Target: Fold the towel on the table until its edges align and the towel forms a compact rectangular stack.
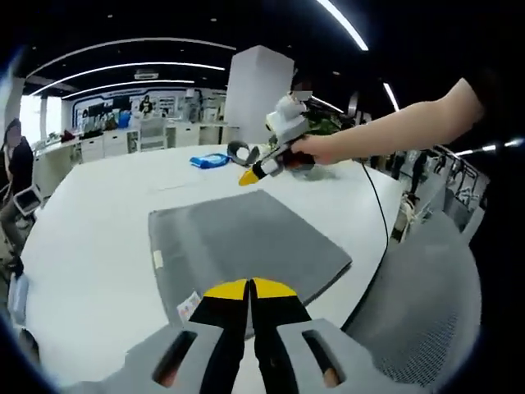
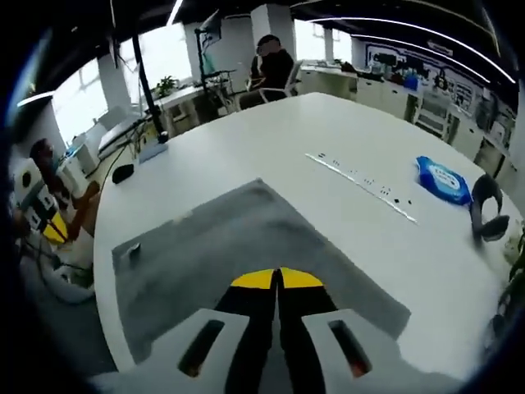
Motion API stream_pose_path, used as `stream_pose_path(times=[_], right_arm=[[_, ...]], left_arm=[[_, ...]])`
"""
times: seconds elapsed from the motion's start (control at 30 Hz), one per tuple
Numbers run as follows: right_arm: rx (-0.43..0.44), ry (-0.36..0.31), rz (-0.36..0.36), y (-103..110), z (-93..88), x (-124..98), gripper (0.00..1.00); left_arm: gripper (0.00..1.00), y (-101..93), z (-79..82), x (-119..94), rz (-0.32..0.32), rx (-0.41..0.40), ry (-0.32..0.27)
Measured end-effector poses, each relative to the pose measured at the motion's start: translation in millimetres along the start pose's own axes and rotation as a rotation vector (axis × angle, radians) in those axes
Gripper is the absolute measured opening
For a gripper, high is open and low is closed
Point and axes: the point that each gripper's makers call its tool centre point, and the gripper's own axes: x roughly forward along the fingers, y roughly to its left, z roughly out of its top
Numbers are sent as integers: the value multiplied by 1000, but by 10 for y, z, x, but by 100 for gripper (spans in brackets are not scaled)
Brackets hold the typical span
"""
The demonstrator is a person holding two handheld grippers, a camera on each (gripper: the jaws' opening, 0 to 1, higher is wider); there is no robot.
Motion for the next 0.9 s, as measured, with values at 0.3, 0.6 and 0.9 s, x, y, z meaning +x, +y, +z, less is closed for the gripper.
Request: stream_pose_path(times=[0.3, 0.6, 0.9], right_arm=[[-153, 139, 31, 298, -769, -343, 0], [-365, 191, 91, 851, -1481, -514, 0], [-446, 252, 48, 916, -1845, -563, 0]], left_arm=[[4, -430, -174, 499, -144, 153, 259], [6, -773, -397, 965, -232, 264, 366], [6, -678, -843, 1269, -195, 240, 561]])
